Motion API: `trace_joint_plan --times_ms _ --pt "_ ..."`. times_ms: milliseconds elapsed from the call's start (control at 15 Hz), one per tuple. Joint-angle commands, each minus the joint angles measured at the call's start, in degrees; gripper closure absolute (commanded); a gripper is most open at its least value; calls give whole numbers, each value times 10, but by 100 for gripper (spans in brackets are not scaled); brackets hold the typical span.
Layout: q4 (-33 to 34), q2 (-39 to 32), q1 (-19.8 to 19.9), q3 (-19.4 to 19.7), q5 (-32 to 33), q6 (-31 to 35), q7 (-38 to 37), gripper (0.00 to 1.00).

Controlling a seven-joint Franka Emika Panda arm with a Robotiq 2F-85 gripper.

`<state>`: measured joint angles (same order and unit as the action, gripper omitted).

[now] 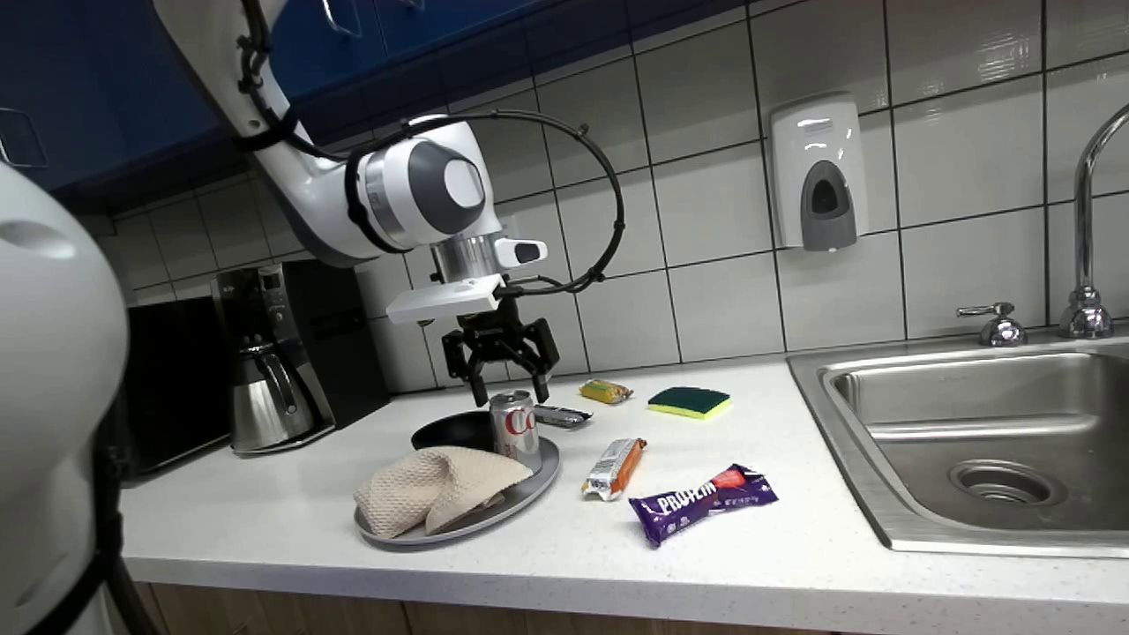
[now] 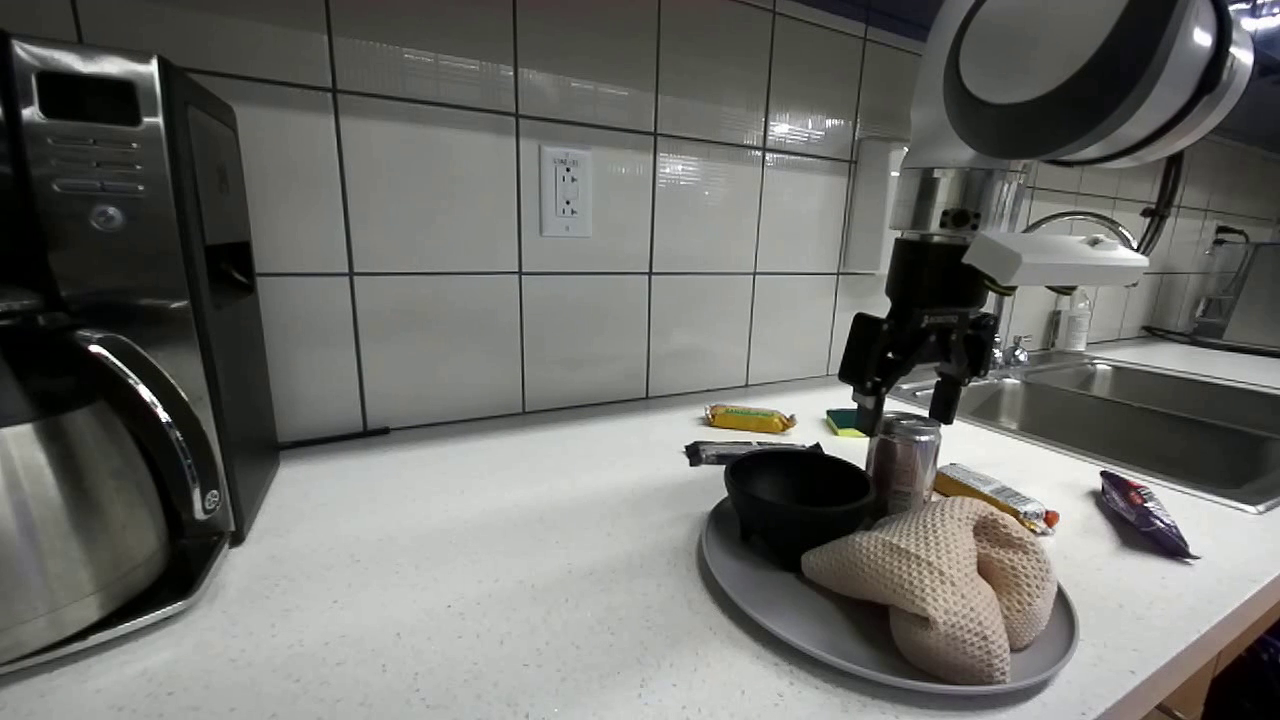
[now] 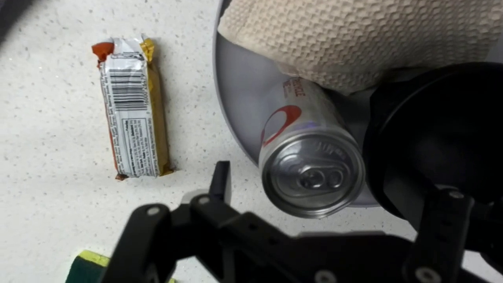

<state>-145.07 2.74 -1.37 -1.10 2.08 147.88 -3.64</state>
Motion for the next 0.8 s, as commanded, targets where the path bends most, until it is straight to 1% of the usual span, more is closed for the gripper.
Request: trace_joint_plan --times_ms 0,333,400,467,667,733 --pt "9 -9 3 0 5 8 -13 0" --pt "12 -18 3 2 3 14 -12 0" --pt "13 -19 3 2 1 15 -10 25" --pt "13 -20 2 2 -1 16 -8 26" --pt "14 -22 2 2 -2 18 -5 51" --pt "15 -21 2 2 -3 19 -5 58"
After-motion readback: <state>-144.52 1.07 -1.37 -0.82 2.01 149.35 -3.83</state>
